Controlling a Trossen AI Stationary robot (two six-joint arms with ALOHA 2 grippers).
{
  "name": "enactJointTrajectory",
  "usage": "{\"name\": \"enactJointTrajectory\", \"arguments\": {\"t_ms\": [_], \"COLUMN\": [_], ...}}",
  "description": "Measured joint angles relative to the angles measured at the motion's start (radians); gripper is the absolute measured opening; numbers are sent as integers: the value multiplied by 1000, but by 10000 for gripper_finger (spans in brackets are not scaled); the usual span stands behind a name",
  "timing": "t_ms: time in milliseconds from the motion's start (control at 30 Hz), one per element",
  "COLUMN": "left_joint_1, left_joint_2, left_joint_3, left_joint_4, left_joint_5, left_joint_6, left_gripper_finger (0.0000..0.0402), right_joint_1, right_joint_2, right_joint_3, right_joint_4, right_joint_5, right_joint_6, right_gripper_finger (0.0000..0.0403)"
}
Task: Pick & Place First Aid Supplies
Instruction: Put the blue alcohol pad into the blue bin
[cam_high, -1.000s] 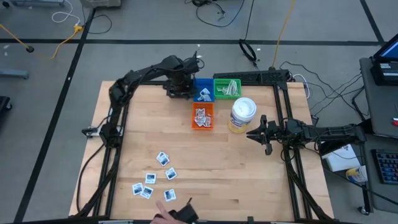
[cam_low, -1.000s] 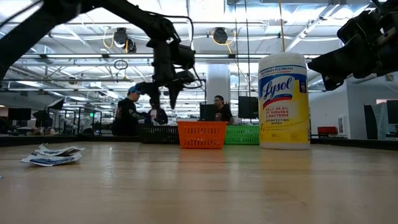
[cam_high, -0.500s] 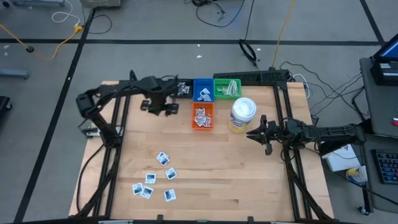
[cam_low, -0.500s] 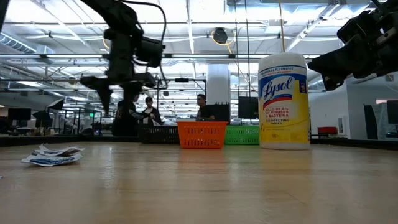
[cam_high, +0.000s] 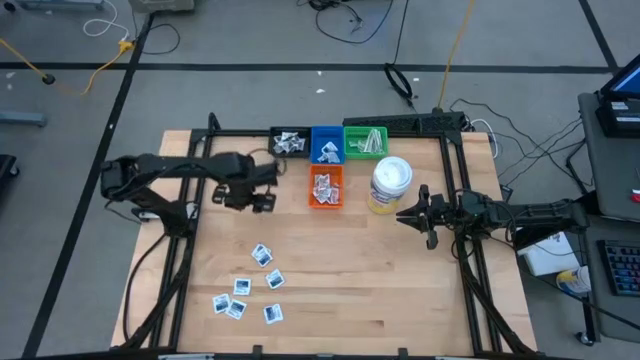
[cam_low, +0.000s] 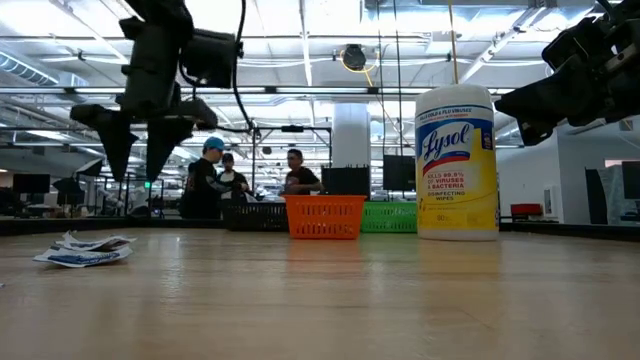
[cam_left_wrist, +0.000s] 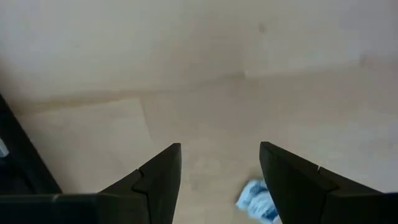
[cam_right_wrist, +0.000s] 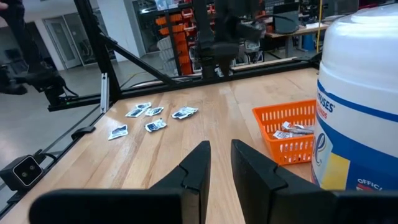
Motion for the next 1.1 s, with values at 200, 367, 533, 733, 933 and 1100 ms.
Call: {"name": "enactJointTrajectory", "arguments": {"t_ms": [200, 367, 533, 733, 933, 1100], "left_joint_1": [-212, -393, -557, -713, -816, -861], "left_joint_2": [1, 1, 1, 1, 1, 11], "left_joint_3": [0, 0, 0, 0, 1, 2], "left_joint_4": [2, 21, 95, 227, 291, 290], "left_joint_5": [8, 11, 11, 63, 81, 82], "left_joint_6": [-47, -72, -105, -118, -216, -256], "left_gripper_finger": [223, 223, 223, 223, 223, 223], "right_joint_1": [0, 0, 0, 0, 0, 0], "right_joint_2": [0, 0, 0, 0, 0, 0], "right_joint_3": [0, 0, 0, 0, 0, 0], "right_joint_4": [0, 0, 0, 0, 0, 0], "right_joint_5": [0, 0, 0, 0, 0, 0], "right_joint_6": [0, 0, 0, 0, 0, 0], "right_gripper_finger": [59, 59, 59, 59, 59, 59]}}
